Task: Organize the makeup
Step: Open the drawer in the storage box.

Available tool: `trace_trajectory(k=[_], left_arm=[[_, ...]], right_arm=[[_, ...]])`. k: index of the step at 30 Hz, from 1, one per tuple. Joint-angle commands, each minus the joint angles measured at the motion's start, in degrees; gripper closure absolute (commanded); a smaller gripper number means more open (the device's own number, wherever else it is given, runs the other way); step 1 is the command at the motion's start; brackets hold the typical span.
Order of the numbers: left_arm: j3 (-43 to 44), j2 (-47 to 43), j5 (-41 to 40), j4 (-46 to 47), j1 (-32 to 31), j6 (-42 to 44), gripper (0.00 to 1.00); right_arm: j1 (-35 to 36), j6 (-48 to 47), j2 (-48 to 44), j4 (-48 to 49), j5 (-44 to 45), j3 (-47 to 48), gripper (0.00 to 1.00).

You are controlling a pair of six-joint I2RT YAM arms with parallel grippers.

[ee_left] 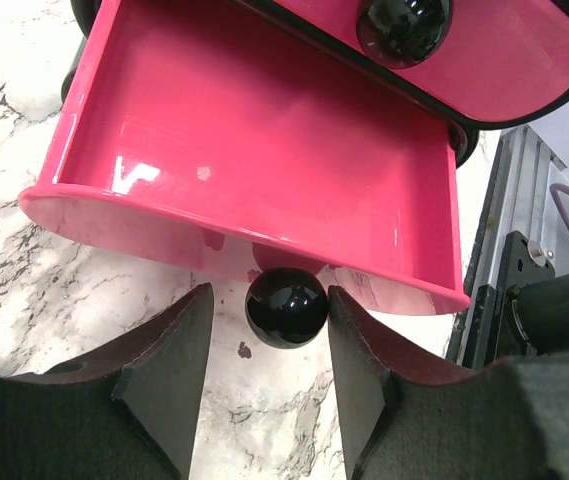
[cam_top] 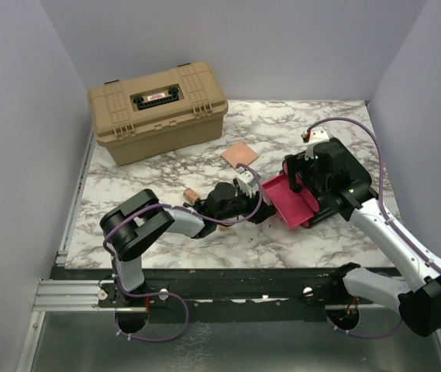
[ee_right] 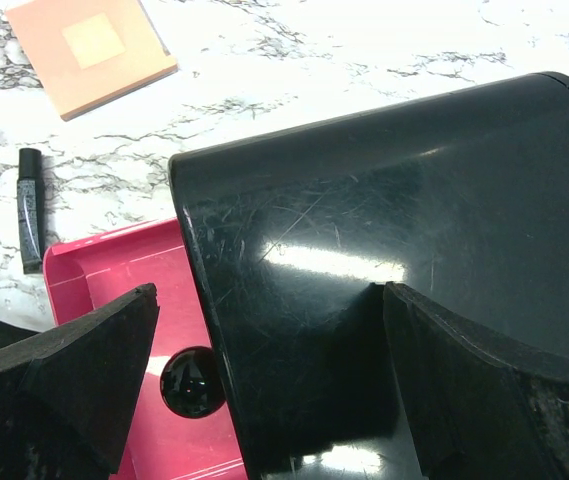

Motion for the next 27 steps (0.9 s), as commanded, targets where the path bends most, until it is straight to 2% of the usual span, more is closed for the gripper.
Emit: trace_trajectory(k=[1, 10, 20, 24, 27], left_arm=[[0.59, -1.46, 0.25, -0.7, 0.34, 0.22, 0.49], [0.15, -3.84, 1.97, -1.08, 0.35, 0.55, 0.39], [-2.03, -8.1, 2.39, -2.99, 1.37, 1.85, 0.36], [-5.05, -12.59, -0.18, -3.46, 2.8, 2.0, 0.36], [-7.03, -16.73, -6.36, -5.78, 3.65, 2.16, 0.36]], right_arm=[[-0.25, 1.17, 0.95, -3.96, -2.59, 0.77, 0.0], [-0.29, 1.83, 0.71, -3.7, -4.15, 1.26, 0.0], [-0.25, 2.4, -0.23, -3.86, -4.5, 1.41, 0.0], [-0.27, 2.82, -0.74, -4.09, -4.42, 1.72, 0.0], [-0.25, 3.25, -1.19, -3.9, -4.57, 1.85, 0.0]])
